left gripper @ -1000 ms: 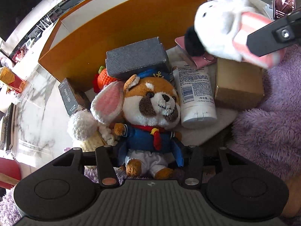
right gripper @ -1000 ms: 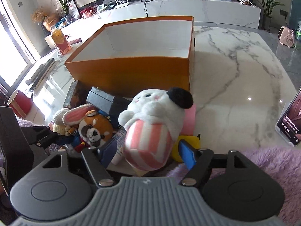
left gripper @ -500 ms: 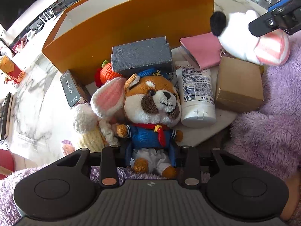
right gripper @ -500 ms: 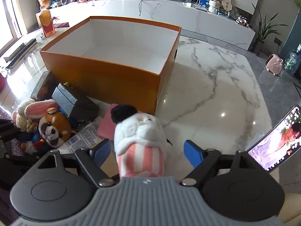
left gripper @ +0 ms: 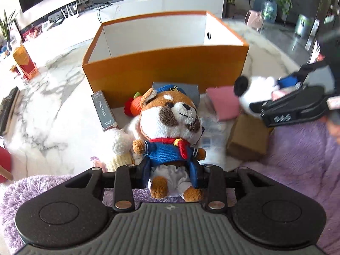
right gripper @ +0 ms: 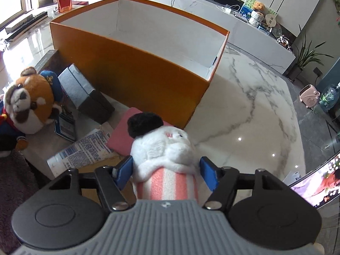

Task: Organize objects
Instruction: 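Grasp the red-panda sailor plush with the left tool while the right tool carries the striped plush, then lower both plushes into the orange box with both tools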

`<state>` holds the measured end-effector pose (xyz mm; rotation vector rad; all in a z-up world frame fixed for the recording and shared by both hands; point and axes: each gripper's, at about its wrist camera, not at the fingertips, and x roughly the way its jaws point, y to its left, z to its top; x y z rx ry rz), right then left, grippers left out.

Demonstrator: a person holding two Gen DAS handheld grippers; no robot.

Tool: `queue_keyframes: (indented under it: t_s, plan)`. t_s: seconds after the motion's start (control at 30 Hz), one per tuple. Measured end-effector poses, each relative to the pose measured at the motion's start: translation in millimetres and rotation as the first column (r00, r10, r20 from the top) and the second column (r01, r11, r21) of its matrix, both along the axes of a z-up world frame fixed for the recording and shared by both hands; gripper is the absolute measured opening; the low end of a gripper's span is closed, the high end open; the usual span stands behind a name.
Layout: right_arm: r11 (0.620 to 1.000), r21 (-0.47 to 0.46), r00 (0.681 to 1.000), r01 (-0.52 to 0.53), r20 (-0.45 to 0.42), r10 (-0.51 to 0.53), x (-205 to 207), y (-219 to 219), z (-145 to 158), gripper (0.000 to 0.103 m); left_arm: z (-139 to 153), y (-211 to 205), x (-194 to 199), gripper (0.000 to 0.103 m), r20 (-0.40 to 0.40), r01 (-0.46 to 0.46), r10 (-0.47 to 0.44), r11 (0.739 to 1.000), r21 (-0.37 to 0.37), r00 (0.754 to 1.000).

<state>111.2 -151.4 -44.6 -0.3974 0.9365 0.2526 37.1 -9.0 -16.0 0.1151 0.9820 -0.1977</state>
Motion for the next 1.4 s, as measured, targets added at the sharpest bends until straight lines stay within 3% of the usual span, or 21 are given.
queue_keyframes:
  t_s: [0.2,0.5,0.7,0.93,1.17,1.3,1.4]
  plan:
    - [0.999,0.046,1.000,0.016,0.015,-0.017,-10.5,-4.7,14.4,0.059,20.7,10.7,2.0,0.042,0.057,-0.009,0.014,0.996,-0.087,0.998]
    - [0.991,0.133,0.989,0.007,0.148,-0.027,-35.3,-6.8,72.3,0.059,52.1,22.7,20.1,0.042,0.133,0.011,0.015,0.982,-0.189,0.991]
    - [0.964,0.265,0.973,-0.020,0.227,-0.042,-27.1,-4.1,109.3,0.059,72.7,26.5,44.6,0.042,0.197,0.033,0.004,0.983,-0.182,0.980]
    - [0.927,0.373,0.967,-0.025,0.244,-0.072,17.0,17.3,124.6,0.059,86.5,34.0,87.1,0.042,0.229,0.020,0.013,0.990,-0.139,0.973]
    - [0.875,0.482,0.974,0.047,0.174,-0.148,76.9,39.8,113.2,0.059,66.9,51.3,151.6,0.042,0.135,-0.057,0.077,0.988,-0.143,0.988]
    - [0.850,0.515,0.979,0.112,0.090,-0.184,108.0,53.1,90.2,0.059,40.9,59.3,184.2,0.042,0.034,-0.086,0.092,0.986,-0.143,0.995]
    - [0.836,0.526,0.978,0.155,0.036,-0.204,124.4,60.6,70.1,0.059,22.9,56.5,196.0,0.042,-0.016,-0.081,0.080,0.991,-0.104,0.997]
